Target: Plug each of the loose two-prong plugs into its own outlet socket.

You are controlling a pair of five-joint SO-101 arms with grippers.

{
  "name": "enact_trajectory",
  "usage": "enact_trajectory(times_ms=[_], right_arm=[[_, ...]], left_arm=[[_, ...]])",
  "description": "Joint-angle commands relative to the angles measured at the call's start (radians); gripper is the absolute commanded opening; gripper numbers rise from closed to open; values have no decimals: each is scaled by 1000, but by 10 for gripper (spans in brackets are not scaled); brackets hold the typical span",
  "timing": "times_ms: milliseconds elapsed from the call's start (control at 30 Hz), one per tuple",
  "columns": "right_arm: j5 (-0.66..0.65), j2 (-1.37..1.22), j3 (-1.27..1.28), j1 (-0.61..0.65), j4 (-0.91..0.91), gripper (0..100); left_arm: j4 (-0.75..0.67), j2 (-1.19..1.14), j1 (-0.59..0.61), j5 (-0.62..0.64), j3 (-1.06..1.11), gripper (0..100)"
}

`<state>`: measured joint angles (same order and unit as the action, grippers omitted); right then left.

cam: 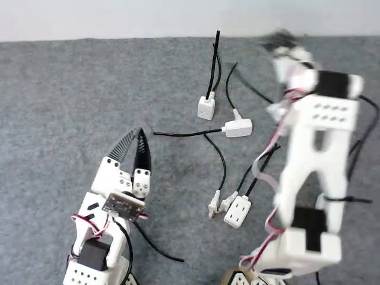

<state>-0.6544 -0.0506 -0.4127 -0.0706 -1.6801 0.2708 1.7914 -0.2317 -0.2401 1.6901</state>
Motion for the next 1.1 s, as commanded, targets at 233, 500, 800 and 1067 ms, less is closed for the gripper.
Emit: enact_trajectory(times_ms=[233,500,800,1067], right_arm=[[215,460,-112,582,-111,9],[285,486,-114,773,-111,9],[302,496,-98,796,-119,9],[328,562,9,799,-119,9]], left_arm=[[29,3,-345,-86,-87,12],[54,3,-443,-86,-116,12],[206,3,-546,-86,-242,12],[183,3,-407,-84,-237,12]])
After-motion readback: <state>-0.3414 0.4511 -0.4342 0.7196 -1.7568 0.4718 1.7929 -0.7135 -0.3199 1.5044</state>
